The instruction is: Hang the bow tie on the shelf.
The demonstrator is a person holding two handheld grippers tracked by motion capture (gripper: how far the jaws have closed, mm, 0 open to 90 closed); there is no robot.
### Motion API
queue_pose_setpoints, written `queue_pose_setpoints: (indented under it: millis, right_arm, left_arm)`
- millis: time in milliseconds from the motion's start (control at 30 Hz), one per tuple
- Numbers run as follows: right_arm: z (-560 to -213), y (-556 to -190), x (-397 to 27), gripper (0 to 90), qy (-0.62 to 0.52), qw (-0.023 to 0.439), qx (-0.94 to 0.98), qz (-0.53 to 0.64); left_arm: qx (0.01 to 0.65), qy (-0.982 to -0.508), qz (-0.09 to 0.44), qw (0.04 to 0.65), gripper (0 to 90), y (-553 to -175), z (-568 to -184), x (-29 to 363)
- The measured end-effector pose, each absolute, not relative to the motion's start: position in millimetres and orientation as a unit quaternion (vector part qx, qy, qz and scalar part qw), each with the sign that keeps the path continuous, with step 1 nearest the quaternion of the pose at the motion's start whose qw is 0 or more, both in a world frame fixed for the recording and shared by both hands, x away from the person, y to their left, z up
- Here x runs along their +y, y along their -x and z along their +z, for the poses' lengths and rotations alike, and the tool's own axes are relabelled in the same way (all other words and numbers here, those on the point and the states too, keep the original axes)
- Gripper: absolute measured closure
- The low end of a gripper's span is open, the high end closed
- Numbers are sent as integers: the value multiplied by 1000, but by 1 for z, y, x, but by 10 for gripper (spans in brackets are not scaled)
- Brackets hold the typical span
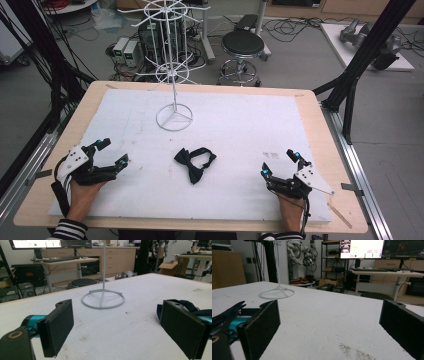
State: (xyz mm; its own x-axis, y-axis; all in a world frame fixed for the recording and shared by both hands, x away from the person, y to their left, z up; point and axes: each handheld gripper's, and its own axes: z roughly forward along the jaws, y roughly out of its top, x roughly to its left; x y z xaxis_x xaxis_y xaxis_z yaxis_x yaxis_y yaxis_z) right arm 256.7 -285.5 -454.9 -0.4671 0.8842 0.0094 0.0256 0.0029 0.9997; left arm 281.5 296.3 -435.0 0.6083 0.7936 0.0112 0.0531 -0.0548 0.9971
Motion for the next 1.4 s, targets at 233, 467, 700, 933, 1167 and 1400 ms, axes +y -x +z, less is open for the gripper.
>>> queue_pose_setpoints:
  millis: [233, 467, 700, 933, 1167, 1400]
  right_arm:
    - [-455, -257, -286, 23, -371, 358, 612, 600]
    - [-455, -257, -286, 22, -370, 360, 611, 601]
    - [-455, -257, -286, 22, -369, 362, 610, 600]
    - [-455, -256, -286, 22, -371, 360, 609, 601]
    - [-455, -256, -287, 22, -370, 360, 609, 602]
    - [-455, -256, -287, 22, -370, 359, 608, 603]
  left_arm:
    - [294, -696, 298, 584, 123, -288, -408, 275]
    - [290, -717, 295, 561, 123, -294, -392, 257]
    - [277, -743, 279, 541, 123, -302, -379, 237]
    - [274, -768, 262, 516, 125, -313, -367, 209]
    - [267, -785, 250, 501, 128, -319, -363, 192]
    - [258, -802, 240, 483, 132, -325, -363, 172]
